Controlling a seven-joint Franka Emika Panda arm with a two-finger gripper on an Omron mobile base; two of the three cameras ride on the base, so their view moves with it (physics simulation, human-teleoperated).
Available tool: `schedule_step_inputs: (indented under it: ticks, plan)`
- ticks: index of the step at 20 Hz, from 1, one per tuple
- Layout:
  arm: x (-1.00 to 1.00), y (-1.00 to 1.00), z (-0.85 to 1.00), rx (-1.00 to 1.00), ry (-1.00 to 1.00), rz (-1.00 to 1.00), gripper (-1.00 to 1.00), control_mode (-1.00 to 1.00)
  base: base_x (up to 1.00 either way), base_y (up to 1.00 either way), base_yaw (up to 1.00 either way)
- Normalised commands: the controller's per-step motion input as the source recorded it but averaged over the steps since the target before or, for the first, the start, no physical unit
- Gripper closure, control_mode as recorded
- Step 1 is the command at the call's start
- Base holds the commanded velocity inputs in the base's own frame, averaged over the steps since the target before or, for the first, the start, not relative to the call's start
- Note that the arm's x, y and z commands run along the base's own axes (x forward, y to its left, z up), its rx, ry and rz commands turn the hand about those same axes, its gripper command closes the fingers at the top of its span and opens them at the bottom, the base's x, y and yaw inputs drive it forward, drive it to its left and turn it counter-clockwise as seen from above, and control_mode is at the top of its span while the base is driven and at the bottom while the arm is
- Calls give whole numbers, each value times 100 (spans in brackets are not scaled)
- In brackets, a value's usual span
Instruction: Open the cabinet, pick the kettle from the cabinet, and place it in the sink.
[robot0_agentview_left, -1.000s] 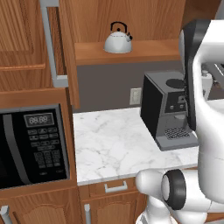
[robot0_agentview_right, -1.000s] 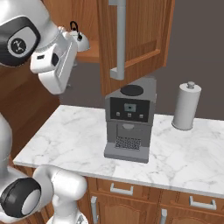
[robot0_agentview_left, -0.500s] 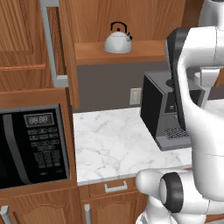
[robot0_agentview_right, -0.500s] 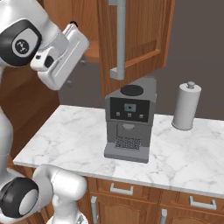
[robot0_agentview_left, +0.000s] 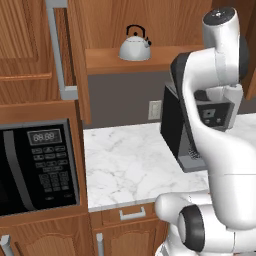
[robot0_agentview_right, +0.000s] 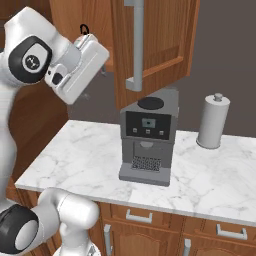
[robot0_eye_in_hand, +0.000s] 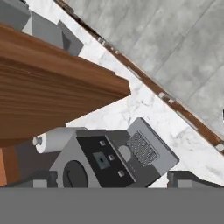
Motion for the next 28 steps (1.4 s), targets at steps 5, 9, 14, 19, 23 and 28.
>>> schedule_step_inputs:
  ticks: [5,9,14,19,23,28]
  plan:
    - [34,-6,-1,0,-13,-11,-100,-100,0,0,0]
    - [30,-5,0,0,-20,-5,-100,-100,0,0,0]
    - [28,-13,-4,-1,-13,-3,-100,-100,0,0,0]
    - [29,-21,-4,-5,0,-6,-100,-100,0,0,0]
    - [35,-11,-8,-7,-2,-4,-100,-100,0,0,0]
    - [32,-16,-7,-10,-2,-8,-100,-100,0,0,0]
